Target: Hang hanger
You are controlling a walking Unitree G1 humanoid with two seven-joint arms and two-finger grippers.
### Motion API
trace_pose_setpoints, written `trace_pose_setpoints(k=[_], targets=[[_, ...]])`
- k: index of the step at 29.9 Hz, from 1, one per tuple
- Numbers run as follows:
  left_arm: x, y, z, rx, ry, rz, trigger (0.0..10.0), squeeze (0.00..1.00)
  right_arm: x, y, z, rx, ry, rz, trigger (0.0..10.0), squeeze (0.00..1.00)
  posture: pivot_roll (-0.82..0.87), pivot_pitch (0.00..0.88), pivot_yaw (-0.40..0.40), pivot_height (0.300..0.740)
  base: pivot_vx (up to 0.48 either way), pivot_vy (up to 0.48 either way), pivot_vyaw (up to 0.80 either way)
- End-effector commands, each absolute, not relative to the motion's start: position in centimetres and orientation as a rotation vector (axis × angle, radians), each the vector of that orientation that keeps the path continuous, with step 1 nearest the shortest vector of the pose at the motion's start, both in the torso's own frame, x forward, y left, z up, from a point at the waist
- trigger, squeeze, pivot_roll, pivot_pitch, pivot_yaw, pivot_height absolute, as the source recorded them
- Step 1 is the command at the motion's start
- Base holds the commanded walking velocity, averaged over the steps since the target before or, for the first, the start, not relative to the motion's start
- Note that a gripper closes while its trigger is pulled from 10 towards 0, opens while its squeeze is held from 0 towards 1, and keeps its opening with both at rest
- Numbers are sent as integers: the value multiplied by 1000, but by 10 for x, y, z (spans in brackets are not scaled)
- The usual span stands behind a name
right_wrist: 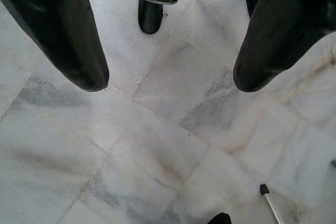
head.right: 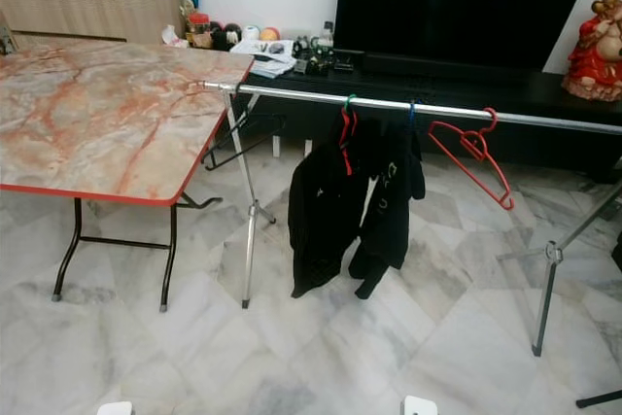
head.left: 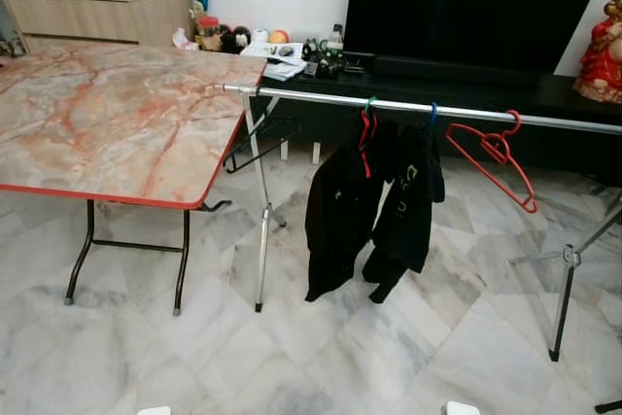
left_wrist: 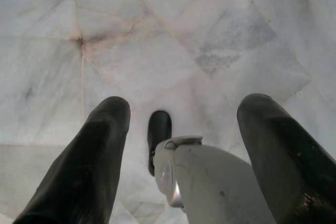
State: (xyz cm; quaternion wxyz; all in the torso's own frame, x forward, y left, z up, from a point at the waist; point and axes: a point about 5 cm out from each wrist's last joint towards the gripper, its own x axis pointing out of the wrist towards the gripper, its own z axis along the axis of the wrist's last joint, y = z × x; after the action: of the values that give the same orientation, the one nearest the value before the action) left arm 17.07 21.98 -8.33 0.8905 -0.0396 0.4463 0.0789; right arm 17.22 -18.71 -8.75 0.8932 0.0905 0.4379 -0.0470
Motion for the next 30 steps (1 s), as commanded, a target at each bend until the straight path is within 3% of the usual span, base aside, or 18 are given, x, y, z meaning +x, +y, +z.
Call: trace_pose_setpoints(k=[1,30], targets=[[173,218,-83,-80,929,151,10000,0,174,-189,-86,190,905,-102,10000,0,126,0,-62,740,326,0,0],[168,216,-85,-81,946,142,10000,0,175,-189,-86,184,903,-102,10000,0,128,0,-62,740,327,0,0]])
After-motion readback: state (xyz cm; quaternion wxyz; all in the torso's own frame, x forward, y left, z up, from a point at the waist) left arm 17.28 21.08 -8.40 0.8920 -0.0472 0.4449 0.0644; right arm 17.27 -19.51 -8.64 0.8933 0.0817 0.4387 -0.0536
